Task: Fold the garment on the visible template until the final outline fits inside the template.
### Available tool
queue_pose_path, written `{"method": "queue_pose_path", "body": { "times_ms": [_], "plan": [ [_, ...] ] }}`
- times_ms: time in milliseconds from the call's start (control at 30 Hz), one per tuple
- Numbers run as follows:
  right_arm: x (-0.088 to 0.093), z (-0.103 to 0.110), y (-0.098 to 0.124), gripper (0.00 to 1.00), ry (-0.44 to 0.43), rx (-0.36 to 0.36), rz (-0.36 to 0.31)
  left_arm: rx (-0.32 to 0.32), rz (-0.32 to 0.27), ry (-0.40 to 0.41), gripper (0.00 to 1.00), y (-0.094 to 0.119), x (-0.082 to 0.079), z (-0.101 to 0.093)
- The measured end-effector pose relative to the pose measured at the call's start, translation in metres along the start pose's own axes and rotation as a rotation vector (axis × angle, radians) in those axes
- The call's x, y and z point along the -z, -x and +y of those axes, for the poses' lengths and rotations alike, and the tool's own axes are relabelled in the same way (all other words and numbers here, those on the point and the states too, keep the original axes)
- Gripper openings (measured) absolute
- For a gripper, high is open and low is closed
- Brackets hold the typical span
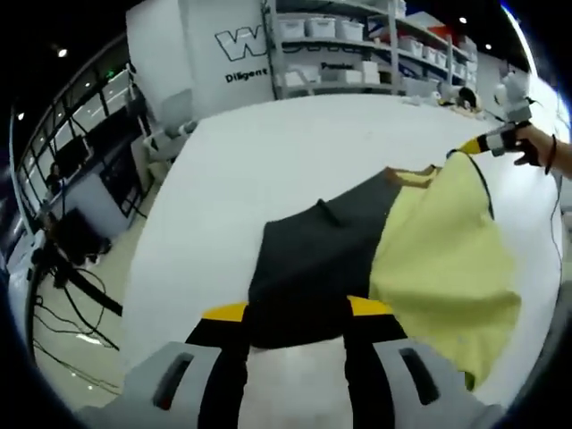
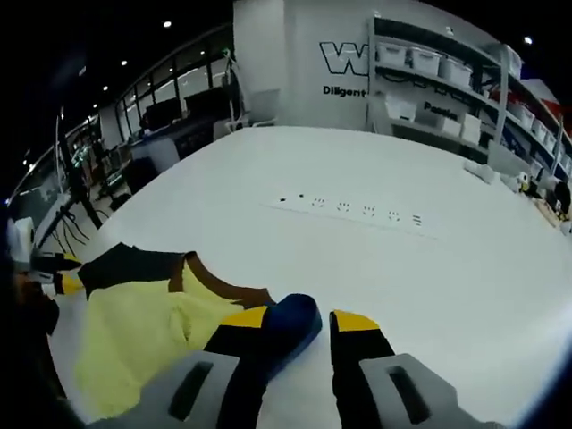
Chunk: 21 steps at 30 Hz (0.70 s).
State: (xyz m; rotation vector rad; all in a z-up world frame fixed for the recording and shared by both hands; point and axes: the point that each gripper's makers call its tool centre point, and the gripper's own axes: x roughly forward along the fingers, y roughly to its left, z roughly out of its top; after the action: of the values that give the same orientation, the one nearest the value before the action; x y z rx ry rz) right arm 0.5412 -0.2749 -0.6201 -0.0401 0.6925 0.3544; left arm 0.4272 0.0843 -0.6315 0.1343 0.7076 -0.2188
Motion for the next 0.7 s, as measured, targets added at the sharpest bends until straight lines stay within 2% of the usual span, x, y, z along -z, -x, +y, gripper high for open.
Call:
{"method": "queue_pose_path", "body": {
  "times_ms": [67, 133, 267, 367, 467, 633, 700],
  "plan": [
    [0.004, 0.006, 0.007, 0.28, -0.024, -0.031, -0.003, 0.019, -0.001, 0.007, 0.56, 0.003, 0.001, -0.009],
    [0.007, 0.011, 0.013, 0.32, -0.051, -0.054, -0.007, 0.069, -0.051, 0.033, 0.66, 0.007, -0.004, -0.023],
    [0.013, 0.021, 0.027, 0.41, -0.067, -0.090, -0.010, 0.099, -0.051, 0.021, 0.78, 0.013, 0.001, -0.037],
    [0.021, 0.035, 0.038, 0.47, -0.076, -0.123, -0.009, 0.129, -0.057, 0.041, 0.82, 0.019, 0.004, -0.047],
    [0.028, 0.049, 0.048, 0.51, -0.075, -0.149, -0.010, 0.139, -0.055, 0.028, 0.86, 0.027, 0.010, -0.056],
    [0.043, 0.070, 0.059, 0.51, -0.093, -0.184, -0.009, 0.190, -0.054, 0.049, 0.85, 0.037, 0.017, -0.071],
    [0.048, 0.077, 0.062, 0.49, -0.095, -0.191, -0.003, 0.201, -0.051, 0.033, 0.84, 0.042, 0.020, -0.077]
  ]
}}
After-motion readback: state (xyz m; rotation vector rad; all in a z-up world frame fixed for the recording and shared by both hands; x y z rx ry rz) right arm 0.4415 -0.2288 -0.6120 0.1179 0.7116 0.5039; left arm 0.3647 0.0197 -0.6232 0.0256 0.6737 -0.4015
